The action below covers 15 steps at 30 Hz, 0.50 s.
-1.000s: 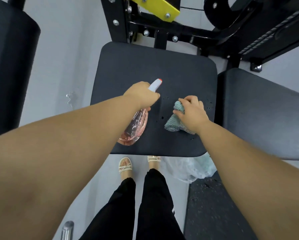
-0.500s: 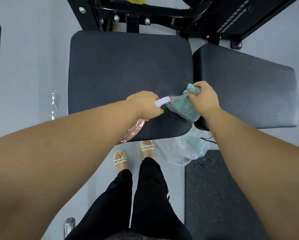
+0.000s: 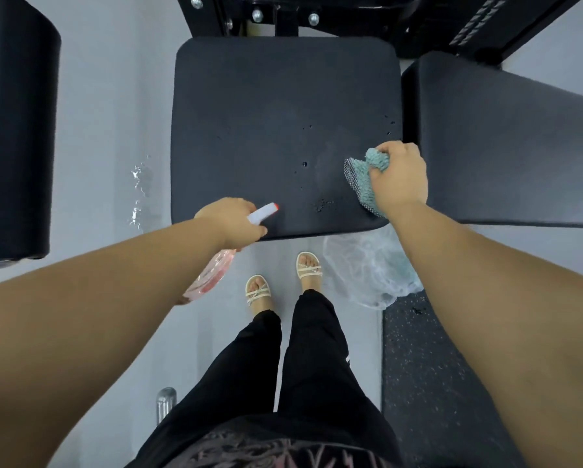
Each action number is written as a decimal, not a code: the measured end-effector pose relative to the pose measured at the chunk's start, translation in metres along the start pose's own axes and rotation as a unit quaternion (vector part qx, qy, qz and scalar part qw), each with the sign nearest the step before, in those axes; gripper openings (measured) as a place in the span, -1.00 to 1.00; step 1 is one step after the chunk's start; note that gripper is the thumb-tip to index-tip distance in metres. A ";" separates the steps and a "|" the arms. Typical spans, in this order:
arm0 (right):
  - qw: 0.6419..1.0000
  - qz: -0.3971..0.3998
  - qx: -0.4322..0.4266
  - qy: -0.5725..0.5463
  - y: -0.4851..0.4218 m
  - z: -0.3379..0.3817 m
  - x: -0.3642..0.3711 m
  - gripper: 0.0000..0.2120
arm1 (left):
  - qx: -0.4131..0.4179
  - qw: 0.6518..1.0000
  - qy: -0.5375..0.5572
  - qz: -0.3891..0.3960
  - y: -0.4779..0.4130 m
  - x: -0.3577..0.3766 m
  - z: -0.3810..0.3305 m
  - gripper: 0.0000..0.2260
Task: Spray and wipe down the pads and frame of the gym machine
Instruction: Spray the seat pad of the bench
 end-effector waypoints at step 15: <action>0.988 0.123 -0.067 -0.070 0.032 0.058 0.027 -0.70 | -0.136 0.897 0.397 -0.137 0.036 -0.010 0.080 -0.86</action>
Point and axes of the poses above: each hand's wrist, its own y-axis away from the middle knuckle, its own x-axis out of the palm, z = x × y, the point moved 7 cm from there along -y, towards the middle knuckle, and after that the axes turned 2 degrees about y, right-handed, at the moved point
